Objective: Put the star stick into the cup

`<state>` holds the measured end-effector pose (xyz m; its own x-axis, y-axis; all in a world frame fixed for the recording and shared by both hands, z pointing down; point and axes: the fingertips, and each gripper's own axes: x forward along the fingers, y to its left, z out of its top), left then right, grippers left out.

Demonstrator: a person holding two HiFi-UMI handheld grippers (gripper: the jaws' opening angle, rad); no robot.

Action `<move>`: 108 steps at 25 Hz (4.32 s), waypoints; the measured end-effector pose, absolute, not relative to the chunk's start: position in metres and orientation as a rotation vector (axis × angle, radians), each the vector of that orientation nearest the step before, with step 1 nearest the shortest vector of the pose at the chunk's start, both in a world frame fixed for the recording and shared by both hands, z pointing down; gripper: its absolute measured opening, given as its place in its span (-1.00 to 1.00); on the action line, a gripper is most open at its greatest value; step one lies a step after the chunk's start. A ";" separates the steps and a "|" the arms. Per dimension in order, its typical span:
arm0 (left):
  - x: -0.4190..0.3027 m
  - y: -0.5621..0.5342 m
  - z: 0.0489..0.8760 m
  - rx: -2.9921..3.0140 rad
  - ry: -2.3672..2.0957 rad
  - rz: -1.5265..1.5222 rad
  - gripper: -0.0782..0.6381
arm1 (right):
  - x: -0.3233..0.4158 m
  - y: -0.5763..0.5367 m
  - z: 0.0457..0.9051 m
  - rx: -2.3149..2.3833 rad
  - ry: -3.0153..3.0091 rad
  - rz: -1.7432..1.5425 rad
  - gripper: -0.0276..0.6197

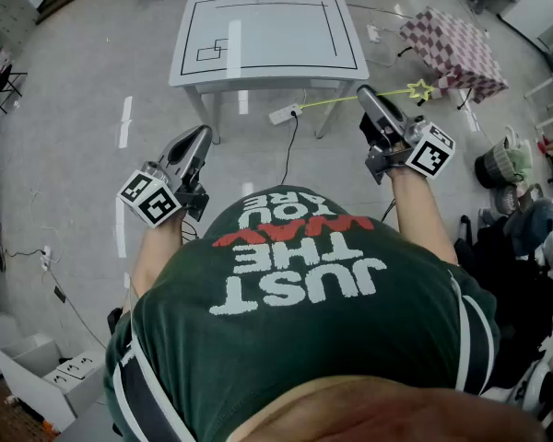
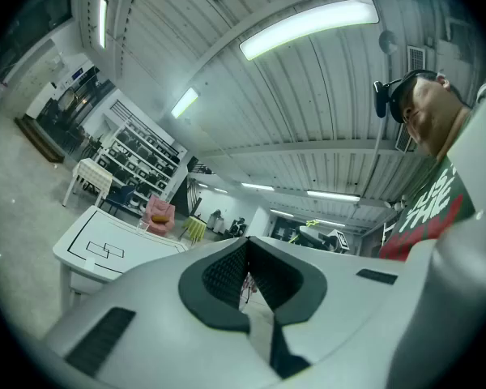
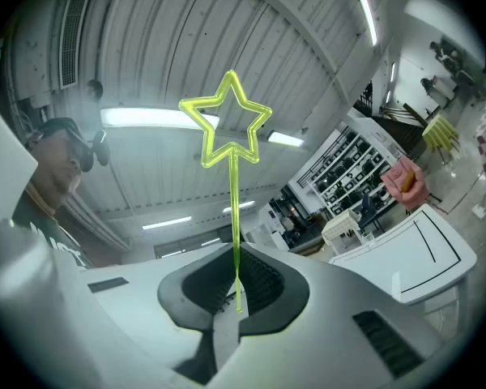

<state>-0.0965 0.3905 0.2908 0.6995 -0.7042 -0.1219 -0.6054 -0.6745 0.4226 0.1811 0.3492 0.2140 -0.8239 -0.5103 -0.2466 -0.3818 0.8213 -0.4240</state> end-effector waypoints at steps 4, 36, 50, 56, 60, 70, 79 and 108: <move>-0.092 0.390 0.290 2.561 -1.015 -0.391 -0.75 | 0.184 0.350 0.211 -0.677 2.656 -0.503 -0.78; 0.034 0.383 0.285 2.604 -0.960 -0.336 -0.75 | 0.297 0.355 0.201 -0.634 2.603 -0.508 -0.78; 0.122 0.374 0.291 2.586 -0.964 -0.260 -0.75 | 0.379 0.349 0.218 -0.601 2.590 -0.522 -0.78; 0.118 0.364 0.296 2.576 -0.968 -0.259 -0.75 | 0.377 0.339 0.225 -0.600 2.585 -0.531 -0.78; 0.098 0.335 0.304 2.565 -0.953 -0.274 -0.75 | 0.360 0.312 0.227 -0.638 2.596 -0.528 -0.78; -0.016 0.158 0.329 2.571 -0.811 -0.328 -0.75 | 0.235 0.155 0.232 -0.723 2.592 -0.513 -0.78; -0.121 -0.003 0.311 2.637 -0.725 -0.311 -0.75 | 0.117 0.002 0.213 -0.768 2.608 -0.514 -0.78; -0.065 -0.204 0.343 2.559 -0.859 -0.244 -0.75 | 0.186 -0.237 0.255 -0.658 2.588 -0.667 -0.78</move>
<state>-0.0652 -0.2039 0.3434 0.7927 -0.6089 -0.0300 -0.5337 -0.7168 0.4488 0.1857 -0.2372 0.2553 -0.8154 -0.5245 -0.2451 -0.3406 0.7769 -0.5295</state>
